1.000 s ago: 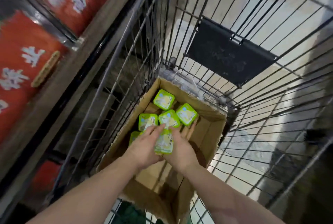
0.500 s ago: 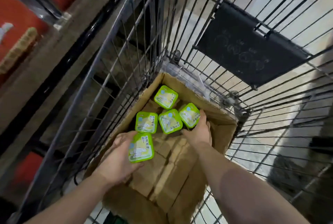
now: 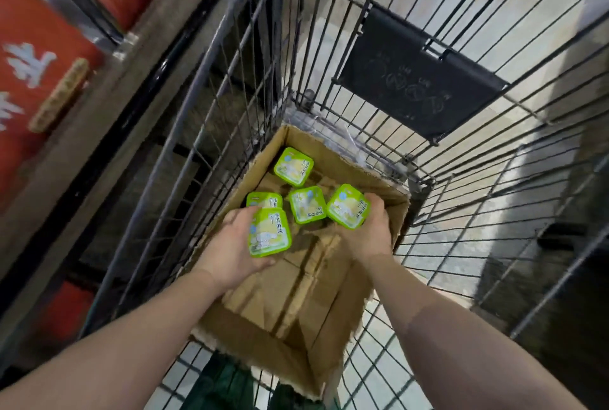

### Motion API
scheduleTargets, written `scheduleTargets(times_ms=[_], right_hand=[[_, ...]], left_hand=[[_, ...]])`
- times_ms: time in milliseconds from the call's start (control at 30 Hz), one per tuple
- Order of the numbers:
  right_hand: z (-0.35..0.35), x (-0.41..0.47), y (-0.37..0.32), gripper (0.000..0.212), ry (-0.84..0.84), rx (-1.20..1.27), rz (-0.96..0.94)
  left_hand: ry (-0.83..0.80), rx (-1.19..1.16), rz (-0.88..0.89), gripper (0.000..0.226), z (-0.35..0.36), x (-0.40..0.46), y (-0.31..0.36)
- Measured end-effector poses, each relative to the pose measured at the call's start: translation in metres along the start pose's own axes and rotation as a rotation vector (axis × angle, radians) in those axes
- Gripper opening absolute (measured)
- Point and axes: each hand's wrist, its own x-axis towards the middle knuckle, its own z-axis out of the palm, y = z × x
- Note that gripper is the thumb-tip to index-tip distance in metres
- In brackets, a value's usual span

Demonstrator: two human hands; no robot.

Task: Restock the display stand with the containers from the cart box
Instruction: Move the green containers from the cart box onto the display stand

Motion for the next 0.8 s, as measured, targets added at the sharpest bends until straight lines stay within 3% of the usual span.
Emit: scheduleTargets(times_ms=[233,400,600,733,800], right_hand=[[-0.031,-0.099,-0.051,0.081,-0.087,-0.056,-0.171],[-0.048,-0.156,-0.083,0.083,-0.056,-0.081,-0.318],[-0.070,-0.223,-0.117,0.093,-0.090,-0.160,-0.521],[-0.072,-0.289,-0.140,0.088,-0.173,-0.214,-0.705],[-0.062,-0.326,-0.155,0.090,-0.224,-0.249,-0.805]], left_hand=[[0.019,0.026,0.186,0.101,-0.048,-0.034,0.031],[0.094,0.007,0.279,0.098,-0.077,-0.077,0.033],[0.225,-0.022,0.255,0.098,-0.104,-0.160,0.020],[0.368,-0.173,0.251,0.075,-0.123,-0.245,0.000],[0.415,-0.197,0.222,0.084,-0.137,-0.294,-0.017]])
